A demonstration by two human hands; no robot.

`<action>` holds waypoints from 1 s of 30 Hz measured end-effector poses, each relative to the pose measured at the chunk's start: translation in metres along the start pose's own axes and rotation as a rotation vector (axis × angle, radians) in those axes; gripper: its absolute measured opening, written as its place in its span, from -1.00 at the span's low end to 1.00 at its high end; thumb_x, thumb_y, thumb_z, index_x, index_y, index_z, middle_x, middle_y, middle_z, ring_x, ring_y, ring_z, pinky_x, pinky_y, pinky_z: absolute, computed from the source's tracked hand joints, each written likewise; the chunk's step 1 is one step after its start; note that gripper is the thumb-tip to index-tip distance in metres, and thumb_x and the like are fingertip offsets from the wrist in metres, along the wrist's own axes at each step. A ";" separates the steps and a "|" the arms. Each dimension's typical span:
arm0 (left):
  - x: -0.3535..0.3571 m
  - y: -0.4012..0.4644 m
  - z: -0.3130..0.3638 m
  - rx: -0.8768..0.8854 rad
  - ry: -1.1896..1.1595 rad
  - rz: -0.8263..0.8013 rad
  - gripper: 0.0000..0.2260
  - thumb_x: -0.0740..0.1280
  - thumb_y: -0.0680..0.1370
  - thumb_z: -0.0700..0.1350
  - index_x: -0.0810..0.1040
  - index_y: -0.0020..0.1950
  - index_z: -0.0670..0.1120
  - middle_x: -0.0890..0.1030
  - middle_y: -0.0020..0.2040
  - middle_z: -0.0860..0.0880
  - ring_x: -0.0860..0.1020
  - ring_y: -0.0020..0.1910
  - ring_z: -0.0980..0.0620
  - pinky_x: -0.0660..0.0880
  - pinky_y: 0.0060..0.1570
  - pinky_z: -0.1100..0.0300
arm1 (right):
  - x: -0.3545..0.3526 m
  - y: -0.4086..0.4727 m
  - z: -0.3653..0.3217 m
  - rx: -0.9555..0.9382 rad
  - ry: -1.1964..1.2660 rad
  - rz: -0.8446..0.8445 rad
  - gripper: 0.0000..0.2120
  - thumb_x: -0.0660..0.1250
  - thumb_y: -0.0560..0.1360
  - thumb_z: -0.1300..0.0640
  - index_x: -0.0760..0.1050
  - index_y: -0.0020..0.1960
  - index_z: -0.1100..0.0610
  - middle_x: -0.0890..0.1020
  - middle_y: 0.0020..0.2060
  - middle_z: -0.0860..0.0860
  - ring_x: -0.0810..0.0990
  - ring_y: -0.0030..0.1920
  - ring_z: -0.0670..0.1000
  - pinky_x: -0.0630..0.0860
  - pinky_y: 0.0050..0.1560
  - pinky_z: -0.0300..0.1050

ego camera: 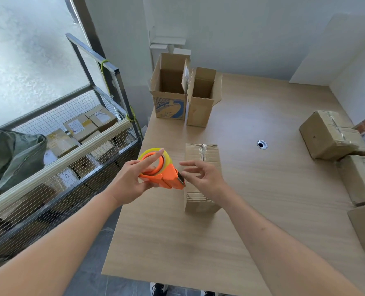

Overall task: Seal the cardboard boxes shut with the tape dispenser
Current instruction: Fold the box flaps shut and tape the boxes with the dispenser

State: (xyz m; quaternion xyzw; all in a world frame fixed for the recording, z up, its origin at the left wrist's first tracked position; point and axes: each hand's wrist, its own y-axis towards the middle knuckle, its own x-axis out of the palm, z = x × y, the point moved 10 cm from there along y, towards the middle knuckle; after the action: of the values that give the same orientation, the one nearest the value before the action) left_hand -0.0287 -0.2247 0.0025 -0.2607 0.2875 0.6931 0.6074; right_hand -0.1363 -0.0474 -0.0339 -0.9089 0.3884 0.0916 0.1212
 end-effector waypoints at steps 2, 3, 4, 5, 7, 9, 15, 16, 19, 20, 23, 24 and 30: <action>0.003 0.002 0.012 0.041 -0.055 -0.036 -0.16 0.55 0.48 -0.07 0.15 0.60 0.27 0.64 0.05 0.16 0.54 0.04 -0.02 0.48 0.20 0.10 | -0.011 -0.002 -0.008 -0.053 0.006 0.109 -0.90 0.52 0.51 0.12 0.72 0.02 0.02 0.74 -0.09 -0.04 0.71 -0.04 -0.02 0.66 0.07 0.08; 0.004 0.003 0.018 0.063 -0.085 -0.057 -0.16 0.54 0.49 -0.12 0.15 0.61 0.26 0.67 -0.02 0.08 0.57 -0.01 -0.04 0.49 0.17 0.16 | -0.015 -0.003 -0.008 -0.059 0.045 0.151 -0.92 0.53 0.50 0.16 0.73 0.00 0.09 0.74 -0.12 0.01 0.71 -0.08 0.03 0.67 0.04 0.11; 0.005 0.003 0.024 0.080 -0.104 -0.074 -0.17 0.53 0.50 -0.16 0.16 0.61 0.26 0.68 -0.06 0.04 0.60 -0.03 -0.05 0.50 0.14 0.21 | -0.019 -0.006 -0.008 -0.054 0.098 0.182 -0.93 0.53 0.50 0.22 0.72 -0.01 0.16 0.74 -0.14 0.09 0.71 -0.11 0.07 0.67 0.02 0.13; 0.006 0.004 0.028 0.083 -0.106 -0.089 -0.18 0.52 0.52 -0.16 0.15 0.60 0.28 0.69 -0.04 0.03 0.61 -0.02 -0.05 0.51 0.15 0.20 | -0.021 -0.010 -0.007 -0.043 0.145 0.205 -0.93 0.51 0.50 0.26 0.72 -0.02 0.21 0.73 -0.16 0.15 0.70 -0.16 0.09 0.68 -0.01 0.13; 0.009 0.005 0.037 0.065 -0.047 -0.142 -0.21 0.46 0.56 -0.12 0.10 0.59 0.36 0.66 0.10 0.01 0.60 0.06 -0.04 0.53 0.18 0.06 | -0.026 -0.019 -0.005 -0.021 0.194 0.255 -0.96 0.49 0.51 0.29 0.72 -0.05 0.22 0.72 -0.18 0.19 0.67 -0.22 0.10 0.69 -0.05 0.12; 0.017 0.004 0.047 0.069 0.047 -0.234 -0.27 0.38 0.62 -0.06 0.02 0.56 0.45 0.56 0.23 0.01 0.56 0.09 -0.01 0.55 0.13 0.03 | -0.032 -0.029 0.000 0.001 0.213 0.306 -0.95 0.49 0.52 0.29 0.73 -0.07 0.20 0.72 -0.19 0.21 0.65 -0.23 0.12 0.69 -0.09 0.12; 0.046 -0.004 0.071 0.065 0.081 -0.469 -0.37 0.30 0.66 0.01 0.02 0.52 0.51 0.38 0.47 0.11 0.47 0.28 -0.03 0.51 0.23 -0.03 | -0.050 -0.067 0.040 0.248 0.184 0.432 -0.92 0.52 0.48 0.25 0.73 -0.18 0.14 0.71 -0.29 0.14 0.57 -0.39 -0.02 0.63 -0.18 -0.02; 0.050 -0.003 0.073 0.056 0.074 -0.486 -0.37 0.30 0.66 0.02 0.03 0.52 0.51 0.36 0.49 0.13 0.45 0.32 -0.03 0.50 0.26 -0.04 | -0.051 -0.074 0.047 0.284 0.195 0.451 -0.91 0.52 0.48 0.25 0.73 -0.20 0.13 0.72 -0.28 0.13 0.57 -0.40 -0.01 0.63 -0.17 -0.01; 0.057 -0.003 0.074 0.029 0.067 -0.522 -0.38 0.33 0.65 0.02 0.08 0.49 0.53 0.39 0.47 0.12 0.45 0.33 -0.04 0.49 0.28 -0.04 | -0.060 -0.090 0.066 0.354 0.179 0.512 -0.87 0.52 0.47 0.23 0.72 -0.25 0.10 0.70 -0.35 0.07 0.56 -0.42 -0.01 0.63 -0.17 0.01; 0.057 -0.004 0.070 0.020 0.075 -0.535 -0.37 0.34 0.64 0.02 0.09 0.49 0.54 0.39 0.47 0.13 0.45 0.33 -0.03 0.49 0.28 -0.04 | -0.069 -0.097 0.072 0.373 0.171 0.555 -0.86 0.52 0.46 0.23 0.71 -0.27 0.10 0.68 -0.39 0.05 0.55 -0.43 -0.02 0.62 -0.18 0.01; 0.052 -0.011 0.049 -0.029 0.106 -0.586 -0.38 0.36 0.63 0.02 0.11 0.49 0.53 0.36 0.47 0.18 0.42 0.36 0.01 0.48 0.29 -0.02 | -0.105 -0.123 0.092 0.426 0.147 0.675 -0.87 0.53 0.45 0.22 0.71 -0.27 0.11 0.67 -0.41 0.00 0.55 -0.45 -0.04 0.66 -0.16 0.05; 0.050 -0.014 0.041 -0.052 0.108 -0.595 -0.39 0.35 0.63 0.03 0.12 0.48 0.53 0.36 0.46 0.18 0.42 0.36 0.01 0.48 0.29 -0.03 | -0.112 -0.128 0.097 0.436 0.123 0.677 -0.87 0.53 0.45 0.21 0.71 -0.27 0.10 0.68 -0.40 0.00 0.56 -0.45 -0.05 0.67 -0.14 0.06; 0.055 -0.020 0.021 -0.138 0.115 -0.614 -0.39 0.37 0.63 0.03 0.14 0.46 0.56 0.44 0.40 0.16 0.49 0.28 0.04 0.51 0.25 0.01 | -0.103 -0.130 0.110 0.447 0.015 0.645 -0.84 0.53 0.47 0.17 0.70 -0.28 0.04 0.71 -0.36 0.00 0.60 -0.44 -0.04 0.69 -0.13 0.05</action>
State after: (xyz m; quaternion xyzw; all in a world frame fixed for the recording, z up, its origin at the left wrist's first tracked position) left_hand -0.0160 -0.1698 -0.0238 -0.4148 0.1816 0.4795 0.7517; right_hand -0.1204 0.1421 -0.0926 -0.6920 0.6654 0.0313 0.2782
